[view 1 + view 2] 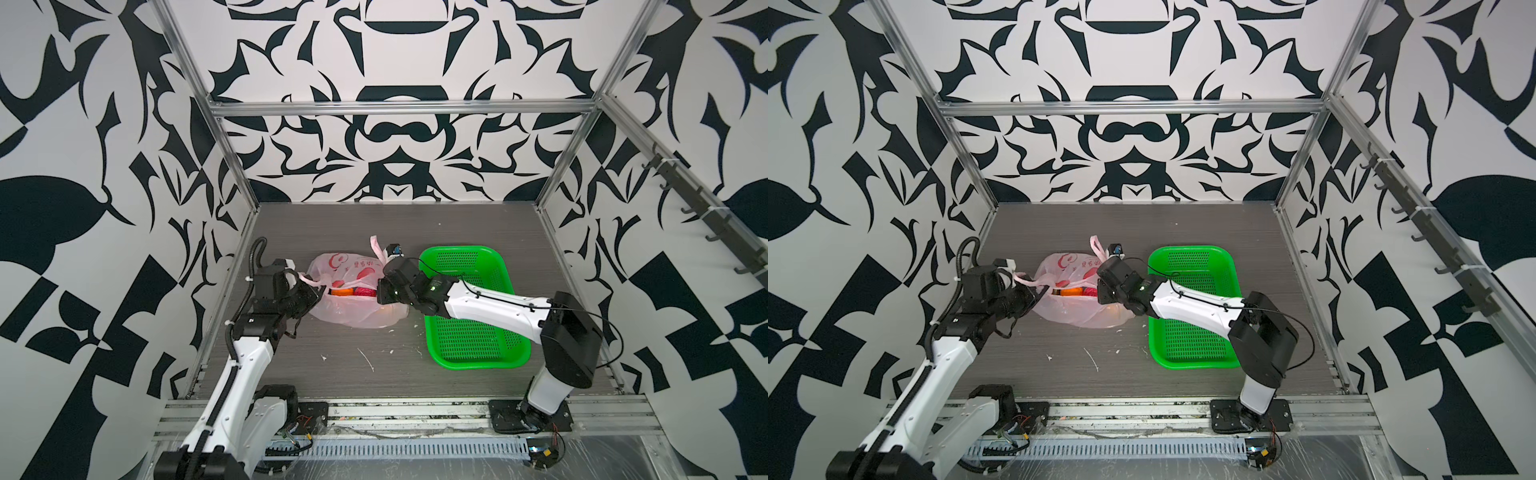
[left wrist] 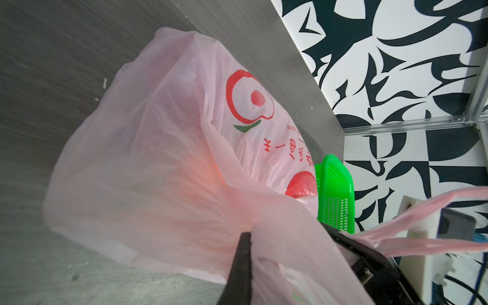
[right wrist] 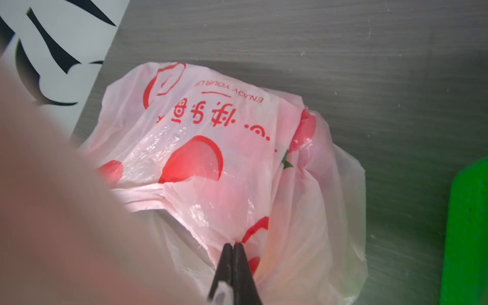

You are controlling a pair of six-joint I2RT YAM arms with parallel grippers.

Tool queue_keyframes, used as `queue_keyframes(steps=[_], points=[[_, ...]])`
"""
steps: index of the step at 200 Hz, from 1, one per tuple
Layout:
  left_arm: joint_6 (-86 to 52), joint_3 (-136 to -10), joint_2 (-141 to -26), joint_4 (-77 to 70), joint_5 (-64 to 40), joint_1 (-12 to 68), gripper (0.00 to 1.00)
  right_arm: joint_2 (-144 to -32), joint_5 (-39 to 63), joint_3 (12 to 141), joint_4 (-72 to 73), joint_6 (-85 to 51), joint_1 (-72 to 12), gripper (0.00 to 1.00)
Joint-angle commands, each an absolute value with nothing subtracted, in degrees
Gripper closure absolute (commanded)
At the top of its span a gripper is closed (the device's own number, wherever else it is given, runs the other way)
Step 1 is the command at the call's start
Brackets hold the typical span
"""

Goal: Untie the knot of the plastic bag and take out the fruit
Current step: Place the plastic bag at the middle-left of the table, then pick up the fruit from the plastic bag.

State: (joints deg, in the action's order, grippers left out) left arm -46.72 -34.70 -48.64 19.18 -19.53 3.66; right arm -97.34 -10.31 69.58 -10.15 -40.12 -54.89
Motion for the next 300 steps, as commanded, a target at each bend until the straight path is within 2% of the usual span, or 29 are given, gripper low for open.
queue_keyframes(steps=[1, 19, 56, 81, 112, 139, 179, 222, 232, 246, 258, 300], points=[[-48.0, -31.4, -46.1, 23.8, -18.4, 3.7, 1.0, -94.0, -14.5, 66.4, -9.6, -44.0, -56.0, 1.0], [-49.1, -29.3, -44.5, 23.6, -18.2, 3.8, 1.0, -92.8, -14.6, 64.1, -9.6, -45.2, -56.6, 0.95], [-50.1, -28.5, -41.7, 23.5, -17.9, 3.8, 1.0, -89.5, -14.0, 64.0, -12.0, -44.4, -58.5, 0.73], [-50.2, -28.9, -41.2, 23.5, -18.4, 3.8, 1.0, -87.4, -14.0, 65.4, -15.5, -43.6, -60.3, 0.64], [-50.7, -29.1, -40.2, 23.5, -19.3, 3.8, 1.0, -85.9, -13.7, 67.2, -18.7, -43.5, -62.9, 0.56], [-51.3, -29.2, -38.3, 23.6, -19.7, 3.8, 1.0, -85.4, -14.0, 69.5, -22.3, -43.5, -65.8, 0.54], [-51.7, -29.9, -37.2, 23.5, -20.6, 3.8, 1.0, -83.4, -15.9, 72.0, -27.3, -44.8, -70.7, 0.55], [-51.8, -29.5, -36.0, 23.6, -21.5, 3.8, 1.0, -82.9, -18.3, 75.9, -32.8, -45.4, -76.3, 0.6], [-52.0, -29.1, -35.3, 23.6, -21.7, 3.8, 1.0, -83.7, -18.9, 76.7, -33.1, -45.2, -76.7, 0.65], [-52.3, -28.8, -34.3, 23.9, -22.0, 3.8, 1.0, -85.2, -19.7, 77.4, -31.6, -44.4, -76.8, 0.79], [-52.5, -28.5, -33.4, 24.2, -22.1, 3.8, 1.0, -87.0, -20.0, 78.1, -28.6, -43.3, -76.8, 0.84], [-52.6, -28.3, -31.7, 25.1, -22.8, 3.7, 1.0, -95.7, -24.3, 84.6, -26.3, -40.3, -76.6, 0.91]])
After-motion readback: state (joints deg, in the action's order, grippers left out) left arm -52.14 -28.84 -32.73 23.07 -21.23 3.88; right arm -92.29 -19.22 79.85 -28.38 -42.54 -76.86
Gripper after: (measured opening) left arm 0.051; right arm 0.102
